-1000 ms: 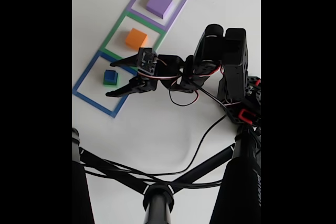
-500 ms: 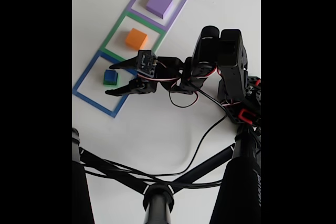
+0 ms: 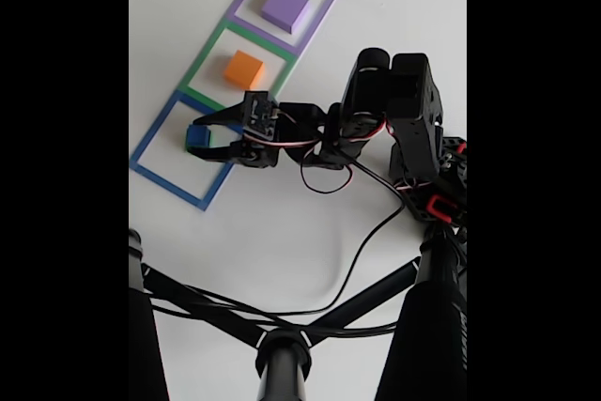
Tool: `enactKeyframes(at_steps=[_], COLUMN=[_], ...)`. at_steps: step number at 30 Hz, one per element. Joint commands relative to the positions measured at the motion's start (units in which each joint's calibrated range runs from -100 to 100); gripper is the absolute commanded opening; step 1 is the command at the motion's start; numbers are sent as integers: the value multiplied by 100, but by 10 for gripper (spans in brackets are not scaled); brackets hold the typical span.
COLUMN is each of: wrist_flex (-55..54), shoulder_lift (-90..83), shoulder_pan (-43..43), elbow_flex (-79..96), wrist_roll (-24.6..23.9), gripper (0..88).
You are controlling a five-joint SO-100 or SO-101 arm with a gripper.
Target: Tower of hanoi
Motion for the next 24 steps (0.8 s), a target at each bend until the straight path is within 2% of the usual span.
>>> enactKeyframes(at_steps=[1, 16, 20, 24], wrist_flex=[-144, -22, 455, 1419], shoulder_lift=[-31, -370, -1007, -2001], shoulder_pan=[-85, -37, -56, -56], elbow_flex=[-150, -87, 4, 77], wrist_roll=[20, 20, 20, 20], gripper=[58, 3, 2, 2])
